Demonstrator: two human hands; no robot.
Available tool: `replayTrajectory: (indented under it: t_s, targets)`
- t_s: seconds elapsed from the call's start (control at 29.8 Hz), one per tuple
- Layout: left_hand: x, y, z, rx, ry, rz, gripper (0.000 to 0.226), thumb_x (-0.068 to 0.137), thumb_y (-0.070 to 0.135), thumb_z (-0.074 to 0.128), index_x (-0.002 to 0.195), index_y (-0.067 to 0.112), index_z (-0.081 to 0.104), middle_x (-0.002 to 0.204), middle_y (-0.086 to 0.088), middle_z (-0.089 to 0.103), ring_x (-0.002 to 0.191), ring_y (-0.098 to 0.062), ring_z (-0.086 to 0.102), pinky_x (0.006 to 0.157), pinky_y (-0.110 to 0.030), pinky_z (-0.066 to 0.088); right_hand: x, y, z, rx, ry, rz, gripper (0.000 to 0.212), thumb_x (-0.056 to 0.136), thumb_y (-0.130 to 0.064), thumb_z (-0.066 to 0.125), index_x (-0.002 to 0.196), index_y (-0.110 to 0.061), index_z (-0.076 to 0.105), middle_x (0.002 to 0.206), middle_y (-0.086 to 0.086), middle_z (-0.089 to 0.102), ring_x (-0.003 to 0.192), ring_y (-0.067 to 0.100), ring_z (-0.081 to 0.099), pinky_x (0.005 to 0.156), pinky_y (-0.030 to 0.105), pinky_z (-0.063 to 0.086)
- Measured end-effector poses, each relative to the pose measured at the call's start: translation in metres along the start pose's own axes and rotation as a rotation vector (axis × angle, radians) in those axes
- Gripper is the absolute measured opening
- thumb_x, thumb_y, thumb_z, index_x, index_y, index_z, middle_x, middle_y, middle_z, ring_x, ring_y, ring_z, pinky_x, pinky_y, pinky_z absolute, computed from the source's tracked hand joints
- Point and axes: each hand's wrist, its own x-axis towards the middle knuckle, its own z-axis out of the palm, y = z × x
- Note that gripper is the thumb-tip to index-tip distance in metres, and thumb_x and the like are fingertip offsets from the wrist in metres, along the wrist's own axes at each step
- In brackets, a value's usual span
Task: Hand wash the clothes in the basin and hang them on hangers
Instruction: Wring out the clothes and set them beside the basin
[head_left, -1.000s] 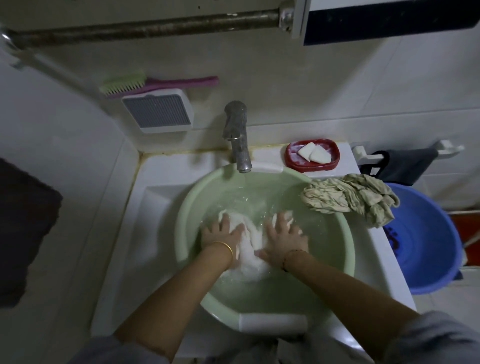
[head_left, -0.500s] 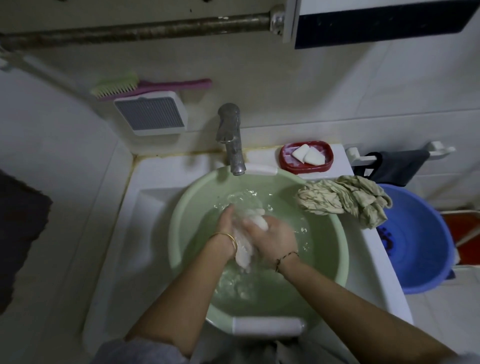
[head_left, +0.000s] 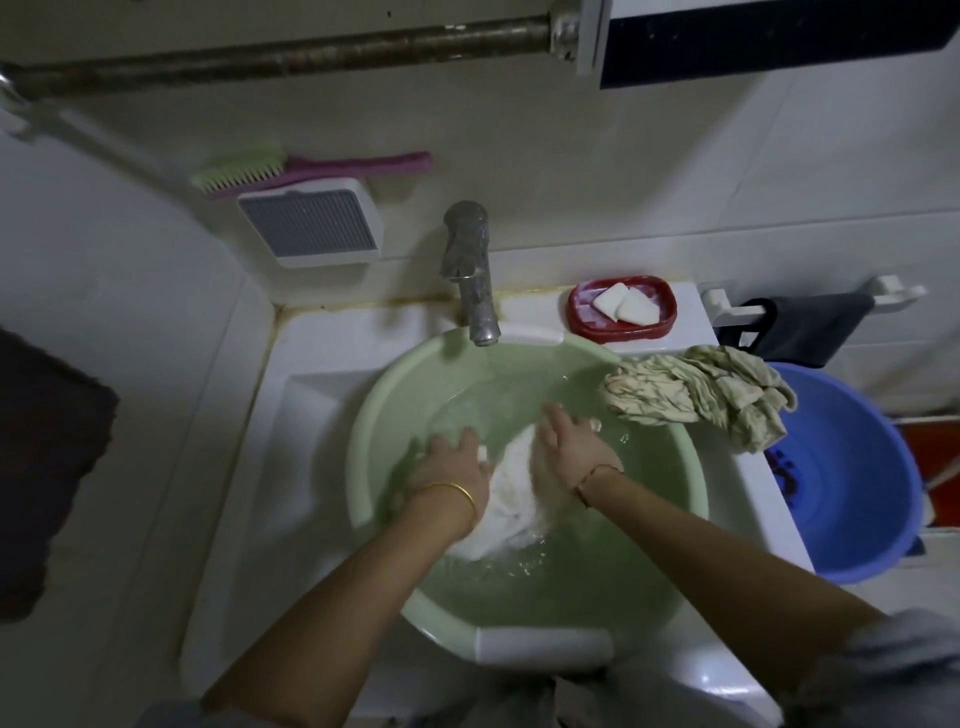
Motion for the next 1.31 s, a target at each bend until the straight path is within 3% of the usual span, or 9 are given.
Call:
replayTrajectory:
  t_s: [0.13,0.3,0.47,0.57,0.71,0.87,1.01,1.11,1.31]
  targets:
    - [0.002,0.004,0.028,0.456,-0.174,0.123,0.071,0.092,0.066,0.021,0.15,0.034,-0.006,0.158,-0.01,-0.016,0.14,-0.048,-0.011,0.112,-0.062,0.004,-0.004,0.019,0.028,-0.439,-0.138,-0.036,0.054,0.1,-0.033,0.029,0.149,-0.026,0.006,0.156,0.017,0.004,0.138,0.044,0.018,0.104,0.054,0.035]
    - [0.009,-0.003,0.045,0.462,-0.324,0.16,0.064,0.096,0.053,0.028,0.15,0.036,-0.004,0.158,-0.008,-0.014,0.142,-0.043,-0.005,0.113,-0.058,-0.001,-0.007,0.02,0.035,-0.475,-0.173,0.081,0.053,0.1,-0.019,0.031,0.151,-0.013,0.016,0.152,0.015,0.028,0.135,0.032,0.035,0.105,0.044,0.035]
    - [0.007,-0.002,-0.003,0.147,-0.315,0.321,0.057,0.092,0.047,0.047,0.144,0.029,0.033,0.156,-0.008,0.018,0.142,-0.03,0.018,0.116,-0.041,0.016,-0.007,0.017,0.007,0.318,-0.226,0.208,0.031,0.096,-0.011,0.049,0.124,0.001,0.054,0.11,0.013,0.062,0.091,0.022,0.06,0.081,0.027,0.052]
    - [0.0,-0.012,-0.022,0.081,-0.23,0.369,0.094,0.079,0.048,0.069,0.151,0.026,0.013,0.158,-0.011,0.01,0.146,-0.025,0.007,0.117,-0.032,0.009,-0.027,-0.009,-0.025,0.873,-0.266,0.304,0.015,0.096,-0.014,0.053,0.097,0.0,0.057,0.064,0.006,0.059,0.045,0.013,0.057,0.039,0.02,0.045]
    - [-0.004,-0.024,-0.014,-0.035,-0.157,0.379,0.138,0.054,0.052,0.084,0.151,0.016,-0.006,0.158,-0.007,0.006,0.146,-0.023,0.007,0.119,-0.035,0.014,-0.058,-0.053,-0.064,1.316,-0.441,0.309,0.033,0.096,-0.028,0.052,0.083,0.001,0.057,0.068,0.013,0.062,0.054,0.023,0.061,0.043,0.027,0.052]
    - [-0.02,-0.018,-0.016,-0.744,0.034,0.419,0.106,0.052,0.022,0.092,0.14,0.005,0.035,0.135,0.0,0.047,0.12,-0.007,0.047,0.084,0.004,0.034,-0.078,-0.087,-0.096,1.447,-0.599,0.221,0.053,0.094,-0.041,0.049,0.067,0.001,0.067,0.064,0.012,0.066,0.051,0.021,0.065,0.048,0.029,0.054]
    - [-0.031,-0.003,-0.038,-1.017,0.26,0.391,0.061,0.069,-0.004,0.079,0.12,0.01,0.047,0.1,0.015,0.051,0.086,0.02,0.052,0.075,-0.002,0.038,-0.092,-0.095,-0.109,1.504,-0.685,0.128,0.03,0.074,-0.029,0.071,0.076,0.001,0.07,0.074,0.012,0.069,0.061,0.023,0.069,0.055,0.036,0.057]
    - [-0.038,0.004,-0.051,-1.187,0.397,0.31,0.053,0.079,-0.017,0.061,0.123,0.008,0.047,0.088,0.017,0.048,0.076,0.011,0.049,0.071,-0.01,0.039,-0.105,-0.086,-0.12,1.588,-0.736,0.017,0.036,0.053,-0.018,0.086,0.082,-0.001,0.073,0.083,0.01,0.071,0.07,0.022,0.07,0.068,0.034,0.057]
    - [-0.049,0.014,-0.074,-1.07,0.667,0.28,0.026,0.086,-0.003,0.056,0.106,0.012,0.047,0.094,-0.005,0.053,0.085,-0.014,0.048,0.061,-0.009,0.034,-0.081,-0.033,-0.079,1.18,-0.177,0.194,0.02,0.092,-0.029,0.048,0.094,-0.02,0.066,0.088,0.003,0.069,0.087,0.027,0.06,0.066,0.033,0.05]
